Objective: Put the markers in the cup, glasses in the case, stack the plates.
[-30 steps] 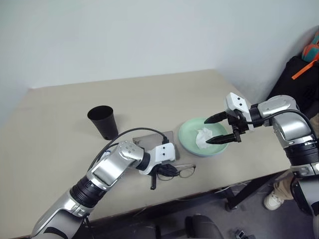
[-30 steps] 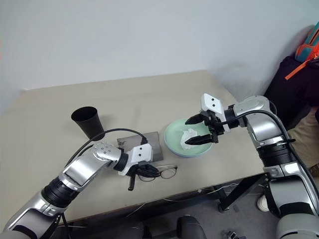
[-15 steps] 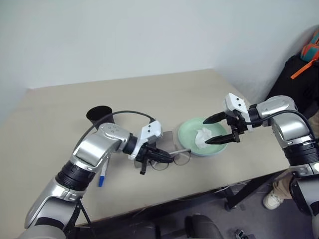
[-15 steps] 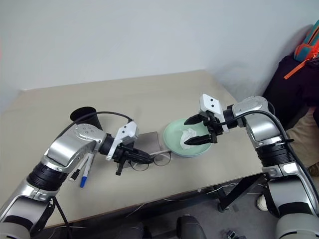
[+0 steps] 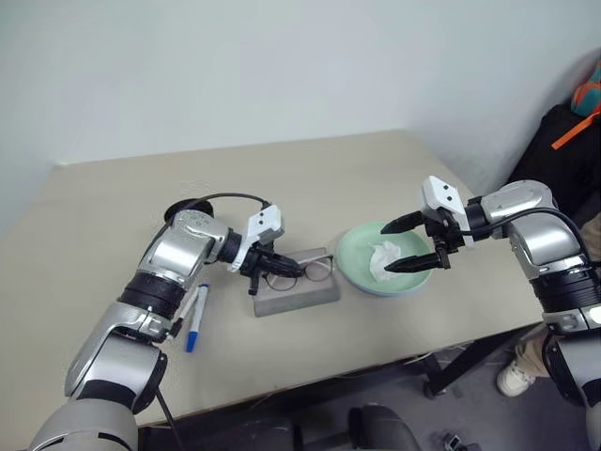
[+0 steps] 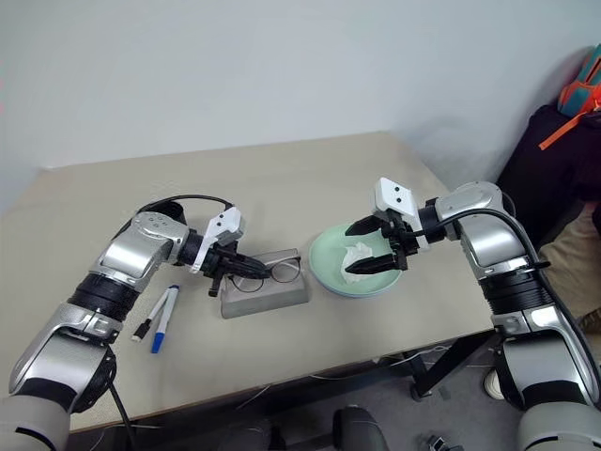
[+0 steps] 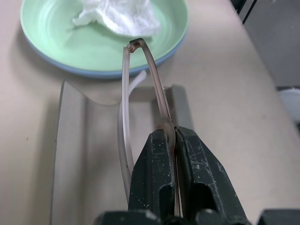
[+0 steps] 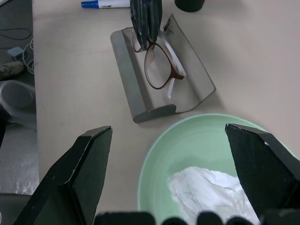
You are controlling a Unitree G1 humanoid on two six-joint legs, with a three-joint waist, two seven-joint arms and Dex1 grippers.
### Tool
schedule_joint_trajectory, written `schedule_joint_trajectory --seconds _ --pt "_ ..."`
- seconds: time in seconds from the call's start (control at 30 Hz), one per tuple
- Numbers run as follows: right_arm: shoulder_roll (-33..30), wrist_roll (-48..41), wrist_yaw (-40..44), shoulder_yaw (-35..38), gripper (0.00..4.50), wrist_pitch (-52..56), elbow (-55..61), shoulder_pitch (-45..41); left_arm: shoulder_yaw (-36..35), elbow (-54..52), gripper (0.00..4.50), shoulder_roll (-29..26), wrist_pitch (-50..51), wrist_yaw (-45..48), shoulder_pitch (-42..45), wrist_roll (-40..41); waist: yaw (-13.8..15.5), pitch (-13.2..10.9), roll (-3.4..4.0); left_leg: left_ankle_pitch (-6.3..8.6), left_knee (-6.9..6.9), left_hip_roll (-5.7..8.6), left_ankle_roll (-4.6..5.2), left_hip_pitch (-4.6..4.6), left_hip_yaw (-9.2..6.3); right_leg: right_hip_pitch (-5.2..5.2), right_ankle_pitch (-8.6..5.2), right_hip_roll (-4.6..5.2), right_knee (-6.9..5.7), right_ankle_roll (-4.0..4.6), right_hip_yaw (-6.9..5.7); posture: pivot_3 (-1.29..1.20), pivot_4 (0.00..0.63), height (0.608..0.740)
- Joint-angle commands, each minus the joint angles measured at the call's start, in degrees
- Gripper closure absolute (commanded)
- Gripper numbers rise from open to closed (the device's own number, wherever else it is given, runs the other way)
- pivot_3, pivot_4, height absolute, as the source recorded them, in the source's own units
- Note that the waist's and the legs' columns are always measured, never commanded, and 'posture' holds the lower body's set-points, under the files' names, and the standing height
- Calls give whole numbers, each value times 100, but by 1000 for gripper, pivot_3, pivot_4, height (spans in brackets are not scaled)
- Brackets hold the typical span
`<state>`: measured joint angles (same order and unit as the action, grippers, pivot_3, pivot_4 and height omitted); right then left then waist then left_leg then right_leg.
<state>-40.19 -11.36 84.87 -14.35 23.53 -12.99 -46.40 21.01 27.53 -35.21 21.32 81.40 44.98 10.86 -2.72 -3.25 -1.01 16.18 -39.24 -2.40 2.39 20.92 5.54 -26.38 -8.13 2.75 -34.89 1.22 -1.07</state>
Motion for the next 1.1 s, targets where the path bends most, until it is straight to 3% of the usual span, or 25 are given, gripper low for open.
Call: schedule_joint_trajectory --seconds 0.03,0.33,0.8,0.9,1.1 --pt "-57 -64 -35 135 318 -32 150 -87 -86 254 4465 51 -422 106 192 -185 -1 0 0 0 0 0 0 2 0 -1 1 0 0 -2 0 0 0 738" --pt "-62 -78 -62 150 318 6 201 -69 -134 546 4465 44 -849 213 -13 -440 2 0 0 0 -5 -1 0 4 -1 -3 1 0 0 -2 1 0 0 738" --pt "-42 -72 -72 128 318 0 206 -101 -95 -183 4465 -101 -204 674 -536 -300 -2 1 0 0 -4 -2 0 4 -1 -3 2 0 -3 -4 0 0 0 738" --pt "-31 -63 -75 123 318 -19 177 -116 -107 -199 3768 -96 -158 674 -526 -320 -1 1 -1 0 -5 -2 0 4 -3 -2 2 -1 -4 -3 -1 0 0 738" --pt "2 -50 -83 115 318 -59 123 -141 -174 -52 1812 -55 -476 391 -471 -495 0 1 -1 0 -6 -2 1 4 -3 -2 2 0 -3 -3 -1 0 0 738"
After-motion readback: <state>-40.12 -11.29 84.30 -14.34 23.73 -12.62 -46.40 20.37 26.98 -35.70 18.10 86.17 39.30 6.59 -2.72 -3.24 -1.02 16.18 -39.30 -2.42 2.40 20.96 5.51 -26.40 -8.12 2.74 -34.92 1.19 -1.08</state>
